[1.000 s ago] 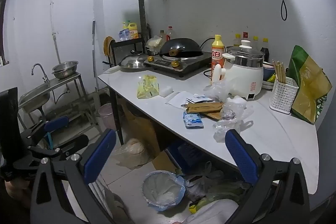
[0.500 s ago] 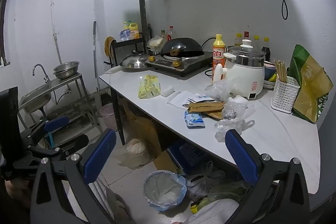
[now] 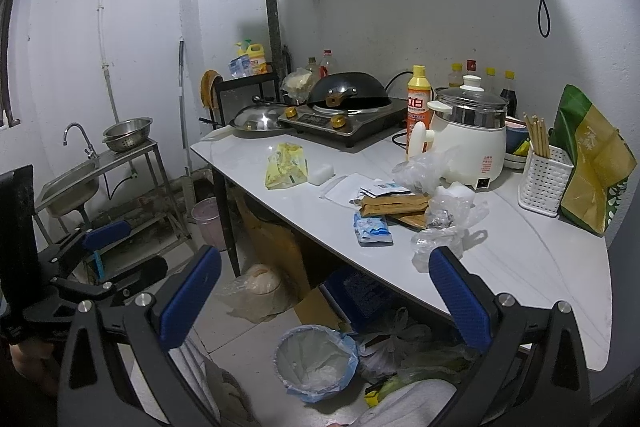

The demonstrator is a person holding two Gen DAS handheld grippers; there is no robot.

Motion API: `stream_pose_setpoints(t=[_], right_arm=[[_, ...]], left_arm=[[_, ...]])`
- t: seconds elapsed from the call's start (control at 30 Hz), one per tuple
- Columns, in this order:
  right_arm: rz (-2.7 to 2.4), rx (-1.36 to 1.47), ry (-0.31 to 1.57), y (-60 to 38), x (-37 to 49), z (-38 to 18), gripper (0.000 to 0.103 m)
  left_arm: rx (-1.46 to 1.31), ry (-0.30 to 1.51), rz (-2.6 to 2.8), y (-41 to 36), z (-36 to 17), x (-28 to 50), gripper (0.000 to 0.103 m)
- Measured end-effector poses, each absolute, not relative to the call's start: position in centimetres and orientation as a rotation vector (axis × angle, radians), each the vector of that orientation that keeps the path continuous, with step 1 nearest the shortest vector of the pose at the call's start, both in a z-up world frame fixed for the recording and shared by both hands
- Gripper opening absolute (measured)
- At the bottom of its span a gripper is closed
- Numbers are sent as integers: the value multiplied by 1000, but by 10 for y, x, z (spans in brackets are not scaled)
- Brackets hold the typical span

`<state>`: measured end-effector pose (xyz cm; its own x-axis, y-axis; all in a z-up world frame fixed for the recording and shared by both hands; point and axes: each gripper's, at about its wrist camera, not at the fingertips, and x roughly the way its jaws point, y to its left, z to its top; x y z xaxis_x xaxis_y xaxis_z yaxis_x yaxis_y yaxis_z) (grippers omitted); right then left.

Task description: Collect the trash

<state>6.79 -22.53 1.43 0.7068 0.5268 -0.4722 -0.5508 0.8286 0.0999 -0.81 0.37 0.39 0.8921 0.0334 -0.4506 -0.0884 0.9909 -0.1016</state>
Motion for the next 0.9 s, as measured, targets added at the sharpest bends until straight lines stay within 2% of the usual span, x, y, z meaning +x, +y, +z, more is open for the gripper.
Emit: stream_pose_setpoints(t=[0.9], right_arm=[[603,-50,510,-224,71,14,103]], left_arm=[[-123,482,55,3,7,-9,100]])
